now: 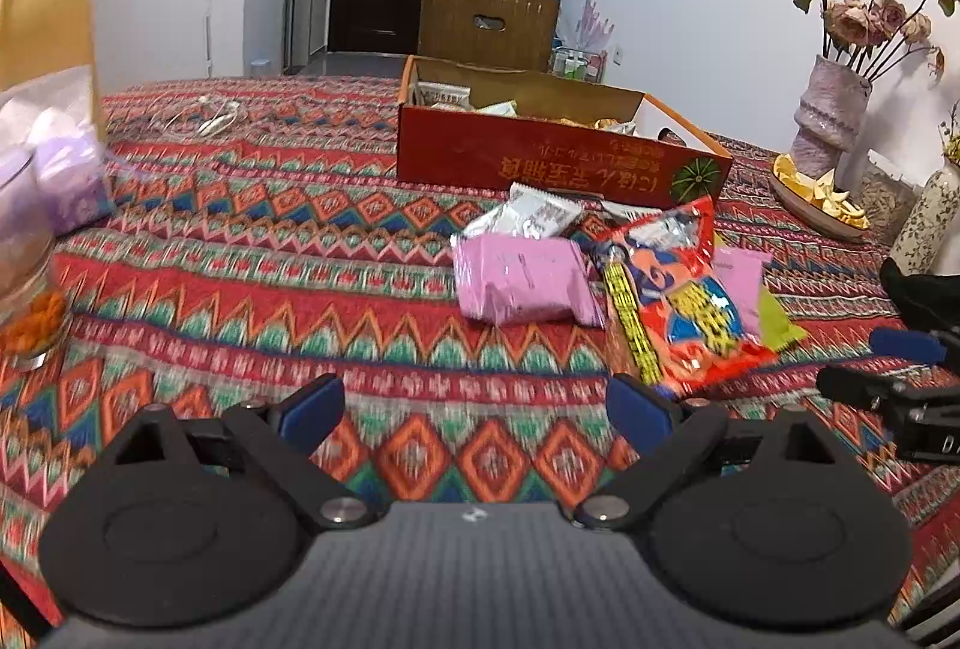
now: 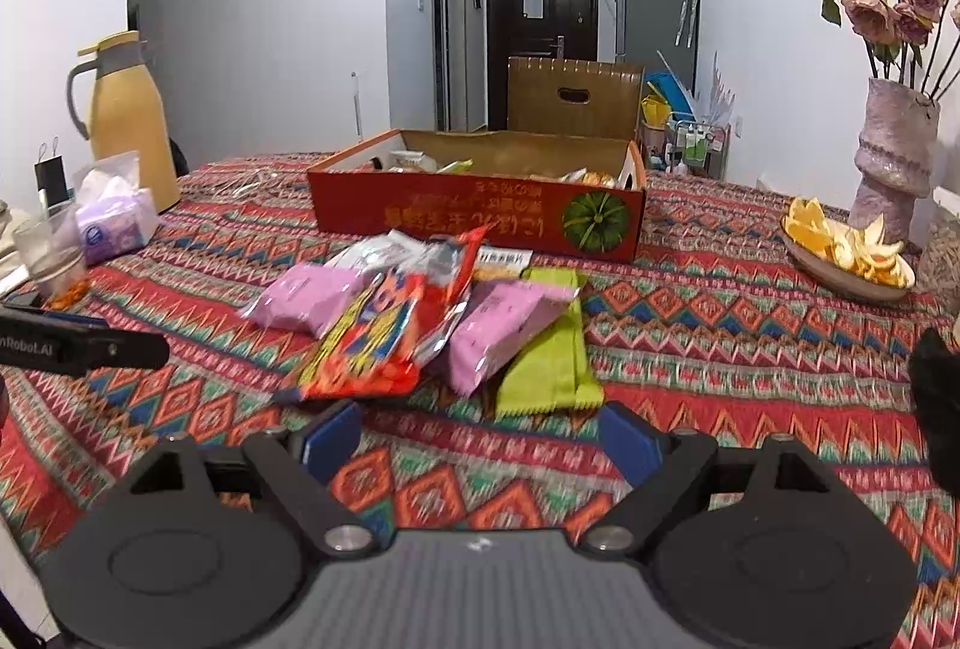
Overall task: Organize snacks
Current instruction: 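Grasp a white packet with the left tool while the right tool grasps a white pumpkin-seed packet, then carry both held white packets up and over the orange box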
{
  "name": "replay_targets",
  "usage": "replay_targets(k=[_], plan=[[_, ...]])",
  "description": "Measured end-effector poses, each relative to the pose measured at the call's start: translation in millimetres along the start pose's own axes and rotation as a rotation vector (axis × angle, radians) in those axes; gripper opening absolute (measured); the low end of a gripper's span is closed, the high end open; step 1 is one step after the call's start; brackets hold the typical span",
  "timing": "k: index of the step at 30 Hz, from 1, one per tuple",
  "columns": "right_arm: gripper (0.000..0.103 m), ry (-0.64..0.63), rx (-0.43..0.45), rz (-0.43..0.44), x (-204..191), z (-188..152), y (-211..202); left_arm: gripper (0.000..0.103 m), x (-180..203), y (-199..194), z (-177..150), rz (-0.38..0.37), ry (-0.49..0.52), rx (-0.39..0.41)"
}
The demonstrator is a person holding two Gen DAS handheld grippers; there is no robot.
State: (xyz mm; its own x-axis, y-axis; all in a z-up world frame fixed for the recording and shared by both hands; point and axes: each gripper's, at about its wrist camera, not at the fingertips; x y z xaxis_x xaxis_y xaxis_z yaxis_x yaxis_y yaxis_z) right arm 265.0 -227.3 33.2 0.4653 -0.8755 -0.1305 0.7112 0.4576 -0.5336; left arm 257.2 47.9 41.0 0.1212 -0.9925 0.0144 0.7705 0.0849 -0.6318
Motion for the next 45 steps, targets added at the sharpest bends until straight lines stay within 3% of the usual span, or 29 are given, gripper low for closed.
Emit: replay_targets(k=[8,13,18,21,24,25,29,34,36,38,40,42,43,45], plan=[[0.079,-0.02,0.043,-0.039,33,50,38,0.094,21,54,52,-0.051,0.109,0.033],[0.068,0.045,0.055,0.007,66,86,77,0.082,36,110,87,-0.119,0.174,-0.026],[0.063,0.139,-0.034,0.062,93,109,140,0.079,51,156,98,-0.157,0.251,-0.078],[0.063,0.163,-0.107,0.118,92,109,171,0.079,52,175,100,-0.175,0.239,-0.107],[0.062,0.123,-0.176,0.131,78,103,193,0.062,50,177,100,-0.17,0.248,-0.072],[0.062,0.111,-0.183,0.126,75,101,196,0.05,48,177,99,-0.175,0.244,-0.064],[0.061,0.069,-0.206,0.11,63,98,194,0.044,38,178,101,-0.199,0.213,-0.059],[0.061,-0.066,-0.258,0.113,41,95,199,0.049,33,180,104,-0.213,0.176,-0.067],[0.048,-0.067,-0.253,0.128,38,97,199,0.051,35,179,103,-0.209,0.184,-0.065],[0.043,-0.08,-0.25,0.119,36,99,200,0.068,37,178,103,-0.221,0.182,-0.068],[0.04,-0.09,-0.241,0.111,33,98,200,0.072,40,178,101,-0.22,0.176,-0.072],[0.038,-0.09,-0.229,0.101,33,98,198,0.059,45,177,100,-0.19,0.204,-0.059],[0.037,-0.088,-0.219,0.094,34,99,196,0.041,46,175,99,-0.17,0.217,-0.049],[0.037,-0.08,-0.19,0.085,36,101,192,0.04,44,175,101,-0.18,0.196,-0.068]])
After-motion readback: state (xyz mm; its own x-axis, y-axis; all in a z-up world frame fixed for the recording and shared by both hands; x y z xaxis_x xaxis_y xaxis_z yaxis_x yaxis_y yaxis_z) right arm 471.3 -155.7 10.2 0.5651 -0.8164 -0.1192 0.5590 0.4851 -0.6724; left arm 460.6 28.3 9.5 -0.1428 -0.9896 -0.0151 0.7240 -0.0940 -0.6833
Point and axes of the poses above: each gripper's, at about its wrist camera, not at the fingertips, and y roughly the way its jaws point, x to its right, z to its top, and after that the axes turned 10 degrees about z, right-handed
